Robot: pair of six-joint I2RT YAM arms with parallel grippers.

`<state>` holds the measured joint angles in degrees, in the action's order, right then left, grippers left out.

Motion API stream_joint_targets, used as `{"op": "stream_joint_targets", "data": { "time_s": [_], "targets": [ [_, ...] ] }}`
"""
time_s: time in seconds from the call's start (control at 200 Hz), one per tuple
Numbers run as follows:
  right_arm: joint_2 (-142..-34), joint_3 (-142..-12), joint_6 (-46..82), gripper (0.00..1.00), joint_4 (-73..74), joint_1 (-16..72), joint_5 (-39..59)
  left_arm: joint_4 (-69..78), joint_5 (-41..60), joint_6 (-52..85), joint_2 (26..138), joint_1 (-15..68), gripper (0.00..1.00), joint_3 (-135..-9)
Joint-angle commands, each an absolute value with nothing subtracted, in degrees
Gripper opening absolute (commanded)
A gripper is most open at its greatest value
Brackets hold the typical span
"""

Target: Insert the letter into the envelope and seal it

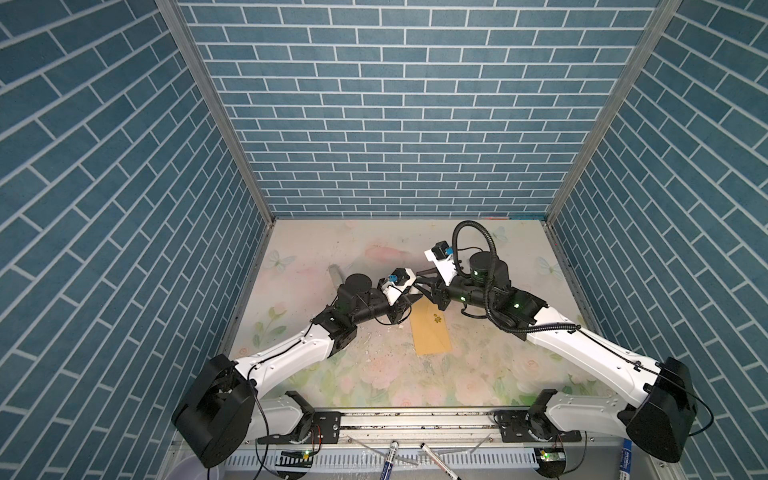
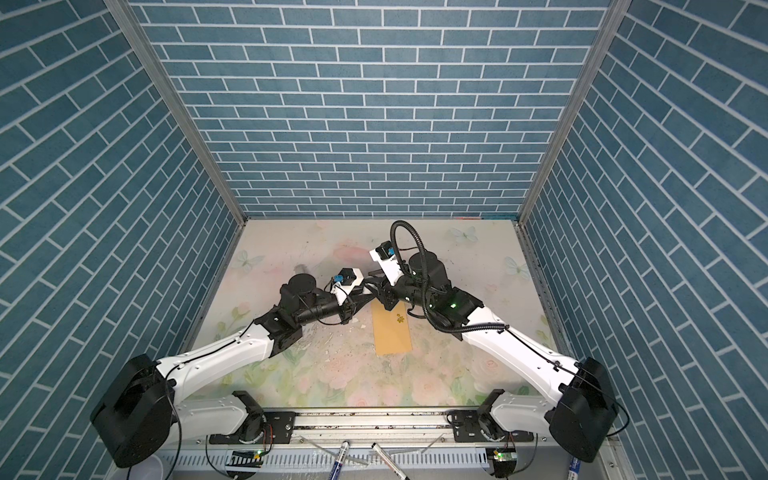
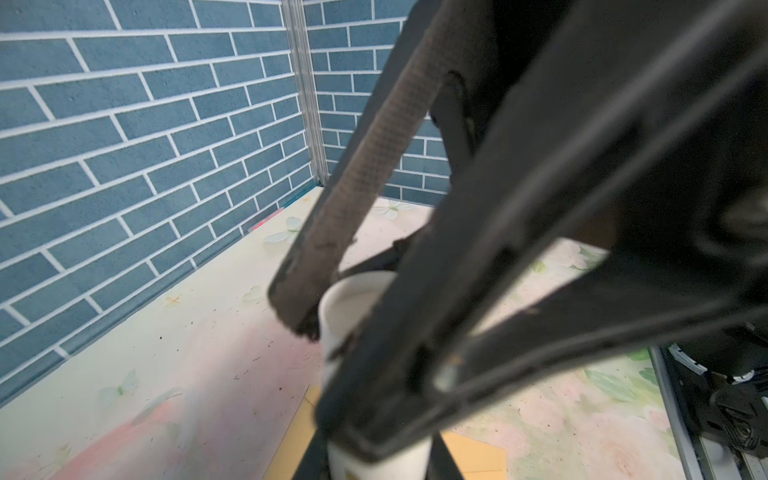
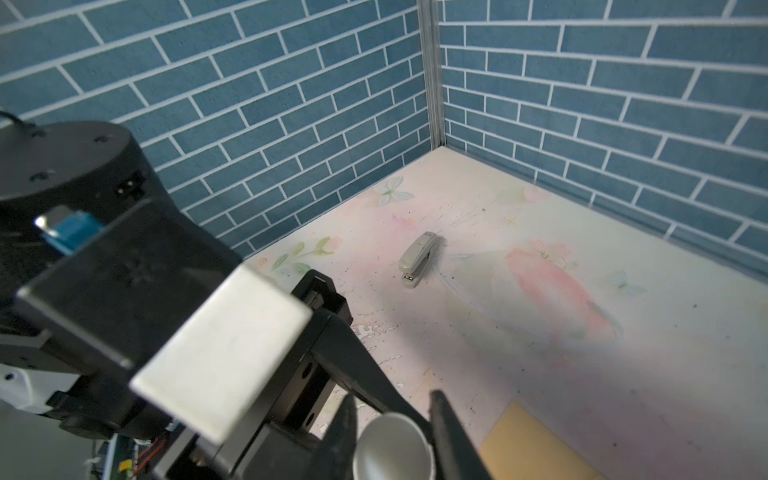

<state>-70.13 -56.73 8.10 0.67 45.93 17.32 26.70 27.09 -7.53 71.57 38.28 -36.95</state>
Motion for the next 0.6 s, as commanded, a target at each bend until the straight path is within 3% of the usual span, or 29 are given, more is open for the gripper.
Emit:
{"op": "stream_joint_targets", "data": {
  "time_s": [0.0, 0.135, 0.29, 0.41, 0.49, 0.595],
  "targets": [
    [-65.94, -57.85, 7.58, 0.49, -2.88, 44.58, 12.83, 26.98, 25.63, -8.69, 69.63, 38.32, 0.00, -35.63],
    [-62.41, -56.82, 6.94, 0.65, -8.53, 41.30, 6.96, 25.76, 25.05, -9.14, 68.56, 38.32, 0.00, -34.90],
    [-62.51, -58.52, 6.73, 0.72, -16.90, 35.16, 0.68, 26.36, 25.59, -8.88, 68.27, 38.32, 0.00, -34.03],
    [-67.11, -62.09, 6.79, 0.77, -23.42, 29.16, -1.52, 27.02, 25.75, -8.70, 68.15, 38.32, 0.00, -33.47],
    [-71.75, -65.04, 6.52, 0.90, -26.84, 25.60, -1.93, 27.33, 25.75, -8.79, 68.13, 38.32, 0.00, -33.23],
    [-79.08, -69.44, 6.31, 0.91, -30.01, 21.99, -1.98, 27.32, 25.83, -8.96, 68.20, 38.32, 0.00, -33.07]
  ]
}}
